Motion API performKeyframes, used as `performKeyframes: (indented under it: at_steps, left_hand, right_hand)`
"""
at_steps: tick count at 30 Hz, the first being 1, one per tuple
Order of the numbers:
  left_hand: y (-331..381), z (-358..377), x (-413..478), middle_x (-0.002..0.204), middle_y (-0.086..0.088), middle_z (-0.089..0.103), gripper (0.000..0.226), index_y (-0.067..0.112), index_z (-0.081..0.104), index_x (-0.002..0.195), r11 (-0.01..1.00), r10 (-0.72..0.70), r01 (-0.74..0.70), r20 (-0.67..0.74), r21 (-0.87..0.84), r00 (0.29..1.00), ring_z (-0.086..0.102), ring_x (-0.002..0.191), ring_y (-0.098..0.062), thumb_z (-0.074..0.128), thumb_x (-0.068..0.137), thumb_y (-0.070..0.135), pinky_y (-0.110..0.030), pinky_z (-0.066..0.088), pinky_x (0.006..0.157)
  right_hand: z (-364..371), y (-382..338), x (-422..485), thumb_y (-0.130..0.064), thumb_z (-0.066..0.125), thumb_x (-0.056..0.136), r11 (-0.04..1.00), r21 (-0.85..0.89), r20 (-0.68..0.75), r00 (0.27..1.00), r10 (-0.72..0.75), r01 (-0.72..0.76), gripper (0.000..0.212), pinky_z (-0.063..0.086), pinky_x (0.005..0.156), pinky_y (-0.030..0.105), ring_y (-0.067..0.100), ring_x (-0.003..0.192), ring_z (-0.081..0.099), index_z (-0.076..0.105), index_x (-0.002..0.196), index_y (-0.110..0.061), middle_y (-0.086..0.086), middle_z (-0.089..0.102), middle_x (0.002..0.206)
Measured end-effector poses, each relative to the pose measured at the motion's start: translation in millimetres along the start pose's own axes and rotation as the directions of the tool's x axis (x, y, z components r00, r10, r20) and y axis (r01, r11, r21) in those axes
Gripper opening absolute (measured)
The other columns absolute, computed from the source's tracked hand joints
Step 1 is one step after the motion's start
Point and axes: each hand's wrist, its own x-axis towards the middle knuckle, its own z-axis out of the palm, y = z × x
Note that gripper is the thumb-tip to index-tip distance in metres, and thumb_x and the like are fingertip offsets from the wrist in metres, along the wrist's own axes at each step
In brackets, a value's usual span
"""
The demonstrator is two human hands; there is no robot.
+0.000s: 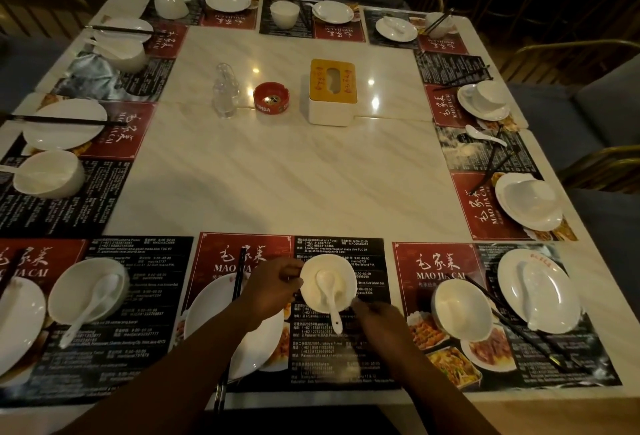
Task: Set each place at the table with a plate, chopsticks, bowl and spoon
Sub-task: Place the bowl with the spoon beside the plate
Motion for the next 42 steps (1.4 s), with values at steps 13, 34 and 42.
performKeyframes:
  at_steps: [13,34,42]
  left_hand:
    - [-0.8,4.0,1.5,0.106,0.008,0.072,0.037,0.025,0.067,0.116,1.000,0.017,-0.017,-0.026,-0.008,1.000,0.070,0.094,-0.010,0.069,0.088,0.000,-0.032,0.063,0.071]
    - [-1.6,0.1,6.0,0.107,0.005,0.073,0.036,0.028,0.069,0.110,1.000,0.001,-0.001,0.001,-0.031,1.000,0.070,0.096,-0.014,0.071,0.086,0.001,-0.032,0.062,0.071]
    - [3.8,-3.1,4.8,0.106,0.004,0.073,0.030,0.023,0.070,0.113,0.999,-0.040,0.041,0.031,-0.036,0.999,0.071,0.092,-0.015,0.064,0.092,0.003,-0.027,0.060,0.071]
  right_hand:
    - [9.6,4.4,14.1,-0.029,0.063,0.094,0.975,-0.106,-0.085,0.975,-0.204,0.195,0.017,0.056,0.087,0.040,0.006,0.087,0.065,0.073,0.108,-0.028,-0.012,0.071,0.094]
    - [15.6,4.0,4.8,-0.025,0.077,0.085,0.934,0.332,0.261,0.964,0.042,-0.130,0.035,0.057,0.065,0.036,0.027,0.074,0.071,0.066,0.111,-0.004,0.015,0.075,0.090]
    - [-1.4,-2.2,23.7,-0.028,0.058,0.098,0.992,0.087,-0.042,0.995,-0.088,0.091,0.024,0.062,0.076,0.040,0.018,0.089,0.069,0.064,0.120,-0.026,0.000,0.069,0.104]
